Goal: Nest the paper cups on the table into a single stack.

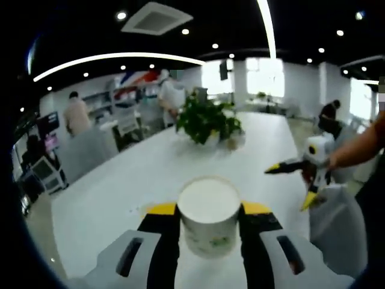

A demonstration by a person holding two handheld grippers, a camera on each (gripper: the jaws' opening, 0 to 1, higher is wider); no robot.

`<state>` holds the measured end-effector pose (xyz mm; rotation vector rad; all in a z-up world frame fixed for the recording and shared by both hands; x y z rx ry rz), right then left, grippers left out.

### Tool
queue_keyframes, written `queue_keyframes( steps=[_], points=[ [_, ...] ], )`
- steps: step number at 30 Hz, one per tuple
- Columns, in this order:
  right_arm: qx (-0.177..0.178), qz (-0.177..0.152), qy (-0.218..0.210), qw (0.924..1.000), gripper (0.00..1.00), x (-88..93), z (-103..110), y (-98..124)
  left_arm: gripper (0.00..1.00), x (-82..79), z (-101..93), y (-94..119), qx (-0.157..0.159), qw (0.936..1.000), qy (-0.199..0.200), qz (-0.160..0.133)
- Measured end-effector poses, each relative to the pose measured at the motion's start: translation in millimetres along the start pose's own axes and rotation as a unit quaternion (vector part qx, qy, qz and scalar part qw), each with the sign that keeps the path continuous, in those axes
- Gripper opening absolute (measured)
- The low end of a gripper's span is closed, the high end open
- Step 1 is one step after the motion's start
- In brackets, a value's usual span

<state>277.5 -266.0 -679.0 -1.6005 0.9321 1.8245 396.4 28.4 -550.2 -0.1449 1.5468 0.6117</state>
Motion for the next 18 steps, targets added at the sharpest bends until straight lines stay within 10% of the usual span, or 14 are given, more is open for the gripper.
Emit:
queue_keyframes(
  steps=[18],
  points=[
    [-0.022,-0.02,0.007,0.9995,0.99,-21.6,10.8,-4.9,0.37,-22.0,-45.7,10.1,0.057,0.9982,-0.013,-0.013]
  ],
)
Point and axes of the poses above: the point that each gripper's makers call its tool centre point, and the gripper's own axes: y roughly backward along the fingers, z roughly to its left, x roughly out of its underside, the point moved 10 cm from there along y, roughly backward along the fingers, and after that the axes turned 7 degrees about -z, right-handed, at the moved point
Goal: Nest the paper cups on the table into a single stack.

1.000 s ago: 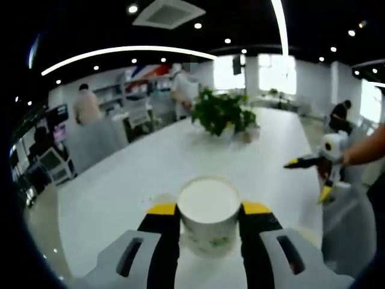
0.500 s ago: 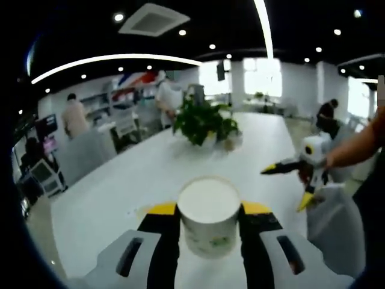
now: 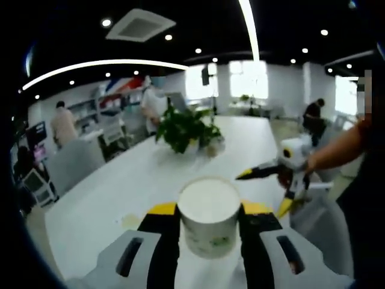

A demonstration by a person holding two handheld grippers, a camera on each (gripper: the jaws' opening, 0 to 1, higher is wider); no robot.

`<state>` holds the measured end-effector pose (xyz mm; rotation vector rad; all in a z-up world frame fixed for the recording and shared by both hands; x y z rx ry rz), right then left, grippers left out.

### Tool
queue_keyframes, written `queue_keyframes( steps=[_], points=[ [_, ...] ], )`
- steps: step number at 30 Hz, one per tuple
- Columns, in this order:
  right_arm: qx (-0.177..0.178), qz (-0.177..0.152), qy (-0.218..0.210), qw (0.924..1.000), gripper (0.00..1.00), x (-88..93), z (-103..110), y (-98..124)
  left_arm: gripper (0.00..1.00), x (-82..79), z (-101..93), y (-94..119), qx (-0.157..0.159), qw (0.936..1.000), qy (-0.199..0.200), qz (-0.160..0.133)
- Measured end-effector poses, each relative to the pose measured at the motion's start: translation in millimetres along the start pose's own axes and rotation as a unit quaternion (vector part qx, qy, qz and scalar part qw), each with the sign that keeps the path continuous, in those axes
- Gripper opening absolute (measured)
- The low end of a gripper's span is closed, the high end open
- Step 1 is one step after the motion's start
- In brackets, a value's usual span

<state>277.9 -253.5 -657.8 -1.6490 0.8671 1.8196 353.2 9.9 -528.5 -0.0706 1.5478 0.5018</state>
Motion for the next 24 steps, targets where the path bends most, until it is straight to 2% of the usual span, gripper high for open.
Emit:
queue_keyframes(
  steps=[9,14,24],
  points=[
    [-0.004,-0.009,-0.001,1.0,0.99,-5.5,3.1,-1.4,0.37,-9.4,-28.9,2.6,0.027,0.9995,0.01,-0.017],
    [-0.012,-0.013,0.001,0.9998,0.99,-11.7,6.6,-1.9,0.37,-8.9,-38.5,1.7,0.035,0.9993,0.004,-0.013],
    [-0.043,-0.027,0.016,0.9986,0.96,-38.2,16.6,-5.0,0.37,-11.6,-51.4,5.9,0.045,0.9988,-0.011,-0.018]
  ],
)
Point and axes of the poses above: the point that each gripper's makers call its tool centre point, and the gripper's own axes: y roughly backward along the fingers, z roughly to its left, x roughly out of its underside, the point moved 10 cm from there along y, roughly backward along the fingers, and after that the axes turned 7 degrees about -z, right-handed, at the moved point
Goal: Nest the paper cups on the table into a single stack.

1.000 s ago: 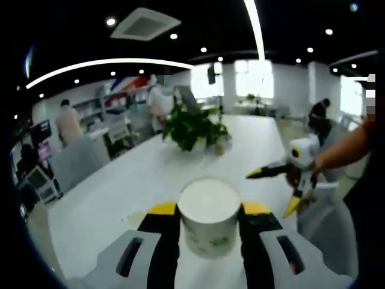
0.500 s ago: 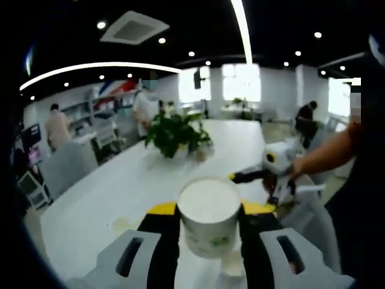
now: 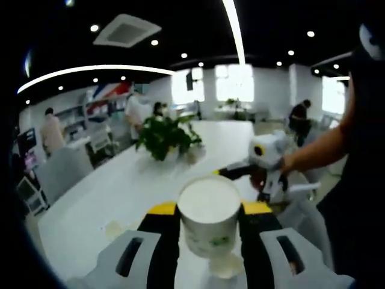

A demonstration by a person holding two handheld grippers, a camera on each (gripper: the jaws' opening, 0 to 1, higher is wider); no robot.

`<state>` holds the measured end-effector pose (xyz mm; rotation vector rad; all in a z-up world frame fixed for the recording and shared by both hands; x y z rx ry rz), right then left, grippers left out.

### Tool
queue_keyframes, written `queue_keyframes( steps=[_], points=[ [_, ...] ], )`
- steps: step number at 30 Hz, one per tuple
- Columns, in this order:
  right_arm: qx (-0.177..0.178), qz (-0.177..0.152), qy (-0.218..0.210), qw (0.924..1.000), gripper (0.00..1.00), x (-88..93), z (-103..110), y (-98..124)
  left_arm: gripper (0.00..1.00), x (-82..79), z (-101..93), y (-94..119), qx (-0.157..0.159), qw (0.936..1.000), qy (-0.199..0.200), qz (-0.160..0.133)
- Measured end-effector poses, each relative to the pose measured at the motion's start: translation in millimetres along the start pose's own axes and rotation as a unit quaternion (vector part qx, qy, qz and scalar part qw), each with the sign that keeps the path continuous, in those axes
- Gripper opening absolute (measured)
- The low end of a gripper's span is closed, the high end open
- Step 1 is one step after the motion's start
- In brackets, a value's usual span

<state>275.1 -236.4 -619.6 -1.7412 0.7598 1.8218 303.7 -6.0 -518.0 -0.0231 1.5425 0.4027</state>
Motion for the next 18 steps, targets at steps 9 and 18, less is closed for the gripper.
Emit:
queue_keyframes(
  steps=[9,18],
  points=[
    [-0.087,-0.009,-0.059,0.9944,0.71,-26.6,16.9,-1.9,0.37,3.2,-5.0,1.3,0.003,0.9996,-0.001,-0.028],
    [-0.134,-0.036,-0.091,0.9861,0.58,-48.7,27.9,-8.6,0.37,-6.8,-8.0,7.3,-0.003,0.9943,0.027,-0.103]
  ],
)
Point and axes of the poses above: the point that each gripper's makers call its tool centre point, and the gripper's own axes: y roughly backward along the fingers, z roughly to its left, x roughly out of its underside, the point moved 10 cm from there along y, roughly backward along the fingers, and after that the axes turned 7 degrees about -z, right-handed, at the moved point
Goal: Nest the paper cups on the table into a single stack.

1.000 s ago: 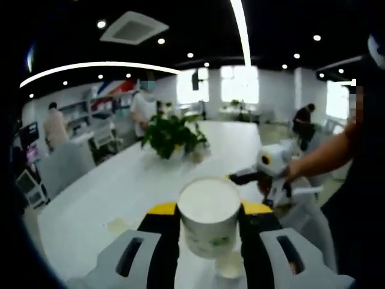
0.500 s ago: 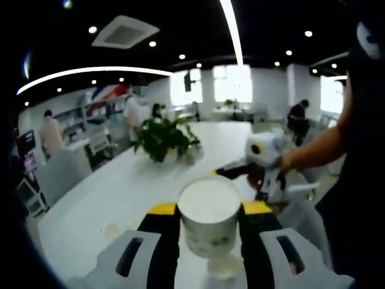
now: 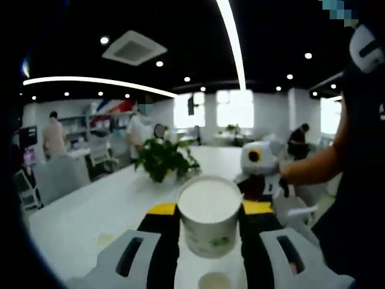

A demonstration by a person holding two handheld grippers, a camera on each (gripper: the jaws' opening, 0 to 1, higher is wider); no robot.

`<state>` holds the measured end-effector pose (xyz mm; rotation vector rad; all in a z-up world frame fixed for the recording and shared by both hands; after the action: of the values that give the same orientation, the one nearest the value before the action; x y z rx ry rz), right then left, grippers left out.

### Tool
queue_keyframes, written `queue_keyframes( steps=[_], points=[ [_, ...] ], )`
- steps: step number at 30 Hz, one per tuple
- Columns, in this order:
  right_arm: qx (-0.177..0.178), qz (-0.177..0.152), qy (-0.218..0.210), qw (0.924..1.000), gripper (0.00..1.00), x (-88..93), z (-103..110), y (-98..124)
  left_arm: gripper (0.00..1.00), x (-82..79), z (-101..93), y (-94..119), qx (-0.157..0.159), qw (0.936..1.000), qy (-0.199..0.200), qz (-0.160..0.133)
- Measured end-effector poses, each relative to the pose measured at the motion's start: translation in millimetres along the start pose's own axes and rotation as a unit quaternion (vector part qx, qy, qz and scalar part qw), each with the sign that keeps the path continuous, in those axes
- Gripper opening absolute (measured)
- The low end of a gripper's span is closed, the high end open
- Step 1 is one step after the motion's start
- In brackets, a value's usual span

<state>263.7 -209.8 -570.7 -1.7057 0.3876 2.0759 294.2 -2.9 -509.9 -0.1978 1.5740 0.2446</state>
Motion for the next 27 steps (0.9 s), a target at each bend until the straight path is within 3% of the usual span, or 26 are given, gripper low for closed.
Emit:
queue_keyframes(
  steps=[2,5,6,7,12,22,27],
  points=[
    [-0.018,-0.003,-0.013,0.9998,0.53,-2.7,3.7,-3.1,0.38,-0.8,0.9,1.6,-0.005,0.9999,0.01,-0.013],
    [-0.06,-0.019,-0.079,0.9949,0.35,-4.5,7.3,-5.1,0.38,-3.0,0.8,5.3,0.0,0.9988,0.025,-0.043],
    [-0.063,-0.028,-0.081,0.9943,0.25,-5.6,6.8,-4.8,0.38,-2.9,0.0,6.2,0.004,0.9984,0.031,-0.047],
    [-0.084,-0.039,-0.107,0.9899,0.24,-9.4,7.1,-2.3,0.38,1.7,-1.5,10.5,0.005,0.9985,0.035,-0.043],
    [-0.092,-0.029,-0.109,0.9893,0.19,-9.0,9.1,-1.4,0.38,6.2,-2.9,16.8,0.022,0.9972,0.052,-0.05],
    [-0.123,-0.021,-0.11,0.986,0.17,-12.6,16.1,-3.3,0.38,25.6,-3.6,20.6,0.067,0.9951,0.072,0.007],
    [-0.129,-0.017,-0.102,0.9862,0.14,-14.8,18.5,-4.6,0.38,28.7,-3.8,20.3,0.068,0.995,0.073,0.011]
  ],
)
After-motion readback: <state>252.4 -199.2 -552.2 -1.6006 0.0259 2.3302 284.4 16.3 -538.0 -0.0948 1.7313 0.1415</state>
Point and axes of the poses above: the point that each gripper's makers call its tool centre point, and the gripper's own axes: y roughly backward along the fingers, z roughly to its left, x roughly out of its underside, the point moved 10 cm from there along y, roughly backward along the fingers, and after that the axes turned 7 degrees about -z, right-handed, at the moved point
